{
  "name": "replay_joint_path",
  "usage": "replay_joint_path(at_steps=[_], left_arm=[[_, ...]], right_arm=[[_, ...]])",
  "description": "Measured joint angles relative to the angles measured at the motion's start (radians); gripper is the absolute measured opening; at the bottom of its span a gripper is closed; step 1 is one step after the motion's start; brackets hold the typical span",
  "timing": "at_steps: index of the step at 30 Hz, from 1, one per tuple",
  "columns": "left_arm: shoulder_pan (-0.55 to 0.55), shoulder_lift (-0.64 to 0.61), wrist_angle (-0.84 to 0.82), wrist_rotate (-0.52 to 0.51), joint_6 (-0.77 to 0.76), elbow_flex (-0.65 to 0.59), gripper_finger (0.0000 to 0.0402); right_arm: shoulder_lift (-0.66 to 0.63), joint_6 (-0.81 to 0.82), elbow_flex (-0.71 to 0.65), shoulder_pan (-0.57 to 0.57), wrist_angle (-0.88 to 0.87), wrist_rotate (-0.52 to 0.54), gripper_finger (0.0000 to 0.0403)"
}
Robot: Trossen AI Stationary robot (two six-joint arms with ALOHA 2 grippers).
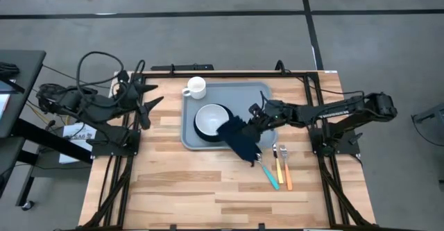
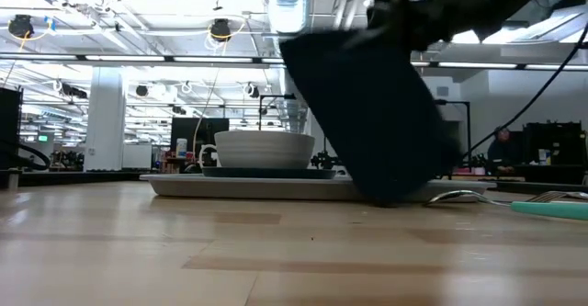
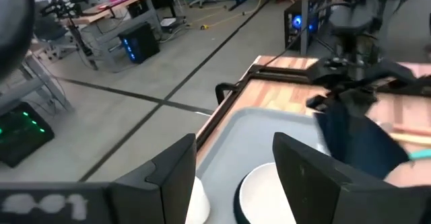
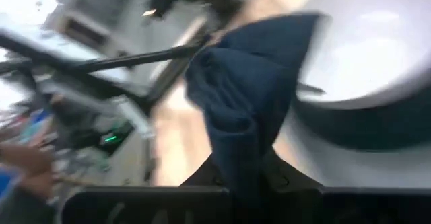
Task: Set up tray
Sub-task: Put the blue napkin on the gray serving tray to the right of the black plate
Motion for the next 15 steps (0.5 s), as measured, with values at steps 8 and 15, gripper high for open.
replay_joint_path(at_steps=[8, 15], left_arm=[[0.0, 0.068, 0.0, 0.007, 0.063, 0.0, 0.0187], [0.0, 0.099, 0.005, 0.004, 0.065, 0.0, 0.0187]], right_arm=[[0.0, -0.104, 0.0, -0.114, -0.196, 0.102, 0.0], [0.001, -0.166, 0.0, -0.22, -0.303, 0.154, 0.0]])
